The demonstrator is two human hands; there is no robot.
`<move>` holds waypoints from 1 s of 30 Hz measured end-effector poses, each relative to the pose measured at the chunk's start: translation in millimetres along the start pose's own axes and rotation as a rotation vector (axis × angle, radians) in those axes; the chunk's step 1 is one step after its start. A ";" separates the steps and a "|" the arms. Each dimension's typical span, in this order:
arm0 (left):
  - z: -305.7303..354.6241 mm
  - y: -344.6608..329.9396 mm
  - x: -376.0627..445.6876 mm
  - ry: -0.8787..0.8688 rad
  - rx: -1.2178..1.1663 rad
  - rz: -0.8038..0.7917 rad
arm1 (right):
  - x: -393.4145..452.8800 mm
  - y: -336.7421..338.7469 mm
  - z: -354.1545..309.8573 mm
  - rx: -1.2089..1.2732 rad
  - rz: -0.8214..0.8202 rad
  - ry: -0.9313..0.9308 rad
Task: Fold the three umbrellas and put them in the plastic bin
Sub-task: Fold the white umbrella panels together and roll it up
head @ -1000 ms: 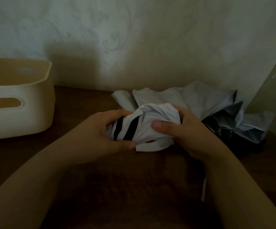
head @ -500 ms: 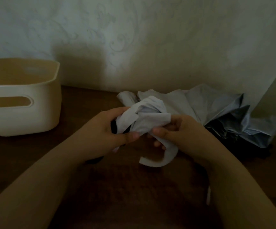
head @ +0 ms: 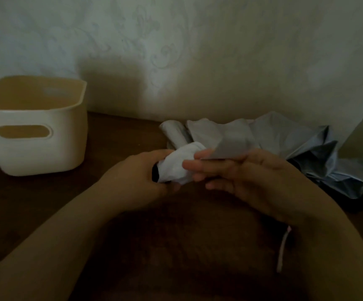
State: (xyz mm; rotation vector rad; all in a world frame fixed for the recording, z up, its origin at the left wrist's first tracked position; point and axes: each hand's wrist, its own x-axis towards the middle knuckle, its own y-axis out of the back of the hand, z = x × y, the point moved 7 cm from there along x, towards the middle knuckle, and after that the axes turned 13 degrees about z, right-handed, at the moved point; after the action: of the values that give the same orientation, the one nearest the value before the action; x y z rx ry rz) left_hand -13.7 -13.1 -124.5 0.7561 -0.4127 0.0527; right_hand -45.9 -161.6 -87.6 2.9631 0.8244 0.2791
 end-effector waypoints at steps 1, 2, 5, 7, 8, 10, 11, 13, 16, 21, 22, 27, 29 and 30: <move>1.9 -1.8 -1.4 -0.010 -0.003 -0.029 | -0.6 1.9 -1.9 -0.097 0.016 0.040; 3.4 -4.4 -2.8 -0.019 0.016 -0.065 | -1.5 3.3 -4.8 -0.218 0.043 0.077; 7.8 -16.9 -7.8 -0.093 0.193 -0.186 | -1.8 8.1 -14.7 -0.554 0.186 0.264; 13.4 -26.1 -12.3 -0.146 0.263 -0.264 | -1.0 9.9 -20.7 -0.655 0.292 0.383; 17.7 -31.1 -14.7 -0.176 0.257 -0.302 | -0.5 12.2 -21.7 -0.660 0.332 0.409; 30.5 -41.4 -22.2 -0.249 0.233 -0.389 | 1.2 18.5 -20.7 -0.672 0.384 0.435; 37.8 -45.3 -26.7 -0.299 0.230 -0.417 | 2.0 21.7 -18.8 -0.686 0.392 0.442; 48.3 -48.0 -32.7 -0.401 0.267 -0.409 | 4.7 29.9 -11.7 -0.698 0.420 0.425; 57.1 -41.5 -31.2 -0.540 0.423 -0.241 | 12.1 44.3 1.2 -0.632 0.476 0.303; 70.6 -40.5 -36.5 -0.920 0.491 0.120 | 20.1 51.6 35.6 -0.829 0.308 -0.007; 68.1 -40.2 -35.2 -0.943 0.509 0.168 | 20.5 52.3 38.9 -0.831 0.310 -0.033; 65.0 -34.2 -34.5 -0.996 0.667 0.311 | 20.7 52.9 47.2 -0.781 0.393 -0.146; 62.3 -32.4 -32.7 -0.960 0.660 0.325 | 21.9 52.8 43.7 -0.785 0.426 -0.124; 58.3 -31.3 -30.0 -0.916 0.631 0.317 | 23.0 52.7 39.9 -0.797 0.458 -0.086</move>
State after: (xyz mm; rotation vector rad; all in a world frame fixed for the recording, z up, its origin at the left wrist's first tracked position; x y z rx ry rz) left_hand -55.3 -72.4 -118.5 1.3171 -1.4326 0.1376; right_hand 7.6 -195.0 -117.9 2.3227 -0.0227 0.3807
